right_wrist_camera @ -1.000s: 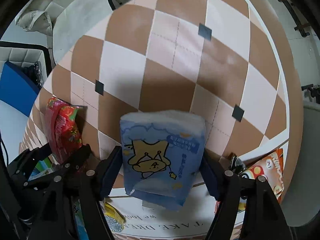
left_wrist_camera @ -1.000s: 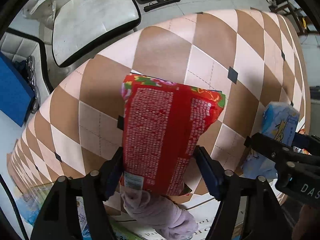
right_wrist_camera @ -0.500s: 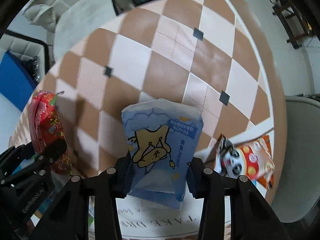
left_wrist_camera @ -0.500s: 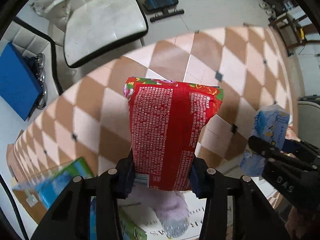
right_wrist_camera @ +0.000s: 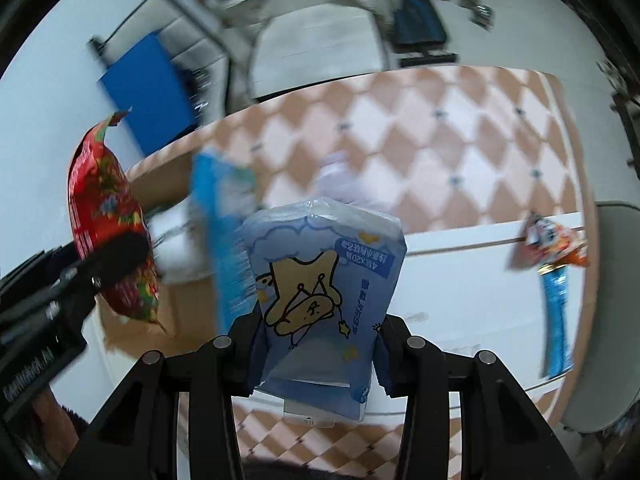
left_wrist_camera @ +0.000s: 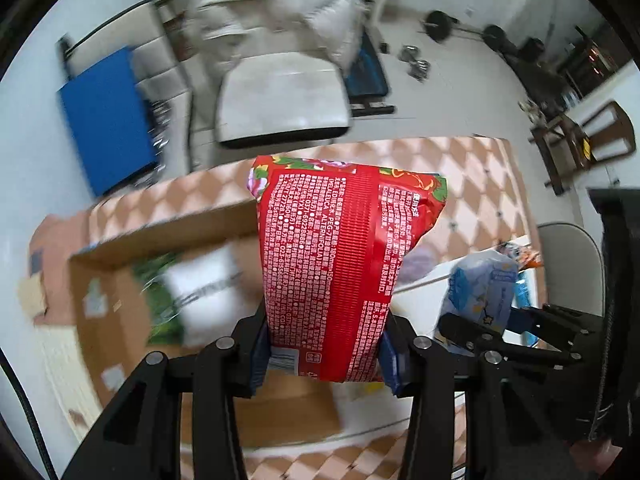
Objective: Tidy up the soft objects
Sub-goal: 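Carry both packs into the box and release them beside the others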
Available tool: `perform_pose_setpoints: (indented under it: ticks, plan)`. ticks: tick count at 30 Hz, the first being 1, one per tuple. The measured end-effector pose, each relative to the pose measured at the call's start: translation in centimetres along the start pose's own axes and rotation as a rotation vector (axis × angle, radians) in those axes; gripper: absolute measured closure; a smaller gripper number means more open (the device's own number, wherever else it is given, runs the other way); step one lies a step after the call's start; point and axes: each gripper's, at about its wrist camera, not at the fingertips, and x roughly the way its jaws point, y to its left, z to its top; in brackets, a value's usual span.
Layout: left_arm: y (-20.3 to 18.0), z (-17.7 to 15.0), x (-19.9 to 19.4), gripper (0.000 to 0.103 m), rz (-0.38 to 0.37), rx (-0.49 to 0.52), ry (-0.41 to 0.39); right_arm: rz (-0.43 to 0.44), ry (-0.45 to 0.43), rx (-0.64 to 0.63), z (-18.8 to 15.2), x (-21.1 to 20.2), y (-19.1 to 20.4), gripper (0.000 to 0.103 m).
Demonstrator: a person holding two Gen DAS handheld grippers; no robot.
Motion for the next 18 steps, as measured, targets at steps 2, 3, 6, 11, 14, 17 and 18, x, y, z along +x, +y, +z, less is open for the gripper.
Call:
perform_pose_setpoints:
  ticks: [2, 3, 6, 11, 14, 17, 18]
  plan:
    - [3.1, -1.6, -0.7, 0.061, 0.042, -0.036, -0.005, 0.011, 0.012, -0.041, -1.2, 0.8, 3.1, 0.057]
    - [5.5, -2.4, -0.5, 0.061, 0.073, -0.059, -0.001, 0.019, 0.024, -0.064, -1.9, 1.6, 5.1, 0.057]
    - [11.5, -4.2, 0.8, 0.061, 0.123, -0.134, 0.051, 0.022, 0.06, -0.104, -2.9, 3.4, 9.4, 0.057]
    - [19.5, -5.6, 4.1, 0.061, 0.168, -0.22, 0.125, -0.004, 0.105, -0.145, -2.4, 7.2, 13.7, 0.057]
    - [21.9, -5.2, 6.5, 0.061, 0.174, -0.244, 0.157, -0.035, 0.136, -0.158, -2.3, 9.8, 16.1, 0.057]
    - [23.2, -4.2, 9.1, 0.061, 0.16, -0.262, 0.197, -0.062, 0.166, -0.163, -2.2, 11.9, 17.2, 0.057]
    - [23.7, -3.9, 9.6, 0.061, 0.155, -0.261, 0.209, -0.073, 0.176, -0.165, -2.3, 12.6, 17.7, 0.057]
